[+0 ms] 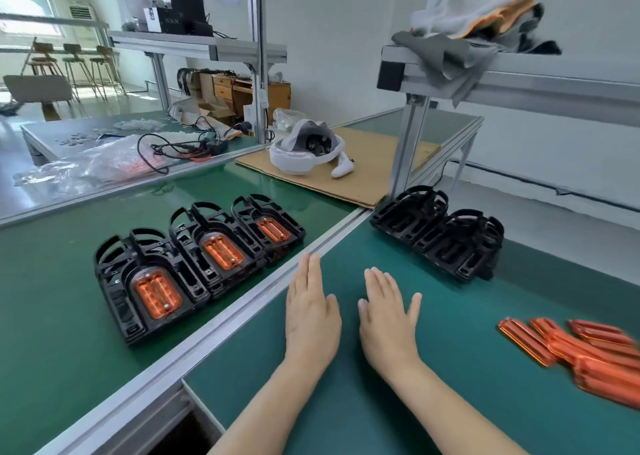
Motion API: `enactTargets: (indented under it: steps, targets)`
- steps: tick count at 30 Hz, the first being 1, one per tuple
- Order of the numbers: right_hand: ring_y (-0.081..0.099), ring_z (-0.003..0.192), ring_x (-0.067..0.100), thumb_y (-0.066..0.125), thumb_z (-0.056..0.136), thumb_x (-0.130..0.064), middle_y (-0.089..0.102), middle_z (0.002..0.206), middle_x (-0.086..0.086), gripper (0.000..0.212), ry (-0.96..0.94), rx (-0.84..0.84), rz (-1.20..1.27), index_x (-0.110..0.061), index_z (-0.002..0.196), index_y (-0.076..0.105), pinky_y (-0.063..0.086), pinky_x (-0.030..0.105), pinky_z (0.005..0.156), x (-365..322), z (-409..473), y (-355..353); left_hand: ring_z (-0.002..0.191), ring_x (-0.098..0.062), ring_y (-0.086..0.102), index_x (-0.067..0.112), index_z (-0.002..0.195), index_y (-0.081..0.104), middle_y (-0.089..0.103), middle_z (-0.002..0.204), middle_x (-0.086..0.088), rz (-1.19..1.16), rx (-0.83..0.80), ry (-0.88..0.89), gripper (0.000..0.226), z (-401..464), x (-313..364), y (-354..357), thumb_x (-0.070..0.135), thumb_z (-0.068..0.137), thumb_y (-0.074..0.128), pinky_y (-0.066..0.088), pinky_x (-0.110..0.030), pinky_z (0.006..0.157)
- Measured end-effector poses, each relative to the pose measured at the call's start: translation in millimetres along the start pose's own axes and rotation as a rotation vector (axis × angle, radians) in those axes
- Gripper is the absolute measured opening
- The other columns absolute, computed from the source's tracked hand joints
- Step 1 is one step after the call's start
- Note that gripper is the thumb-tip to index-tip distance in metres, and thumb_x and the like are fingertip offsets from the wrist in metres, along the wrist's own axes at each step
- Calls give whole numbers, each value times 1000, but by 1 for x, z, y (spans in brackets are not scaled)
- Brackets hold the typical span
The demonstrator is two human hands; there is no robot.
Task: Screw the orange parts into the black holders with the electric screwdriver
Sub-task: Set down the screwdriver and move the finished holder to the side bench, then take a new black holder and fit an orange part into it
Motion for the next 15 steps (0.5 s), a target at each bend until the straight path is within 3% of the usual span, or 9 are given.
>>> enactTargets:
  steps: [8,12,15]
  targets:
    - [3,149,12,34,103,-14,11,162,-4,54,192,205,61,-17,154,15,-6,47,117,74,-8,-43,144,-9,14,22,151,12,8,159,8,-166,-276,-10,61,10,47,68,8,97,37,16,-19,108]
    - [18,146,20,45,99,-14,27,157,6,52,202,418,150,-7,149,29,8,44,119,98,-6,-68,141,-13,23,22,151,13,14,158,9,-281,-360,-93,61,21,65,97,20,98,43,21,-27,112]
    - [21,145,23,47,100,-20,30,156,10,55,287,453,329,-5,149,27,15,35,116,118,9,-85,140,-18,26,19,151,12,21,157,3,-280,-376,-120,64,26,75,114,25,97,46,21,-36,115]
Point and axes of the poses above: each hand's wrist, its own z-axis towards the middle knuckle, its own y-axis out of the palm, x = y × z, the point moved 3 cm from there along z, towards the middle knuckle
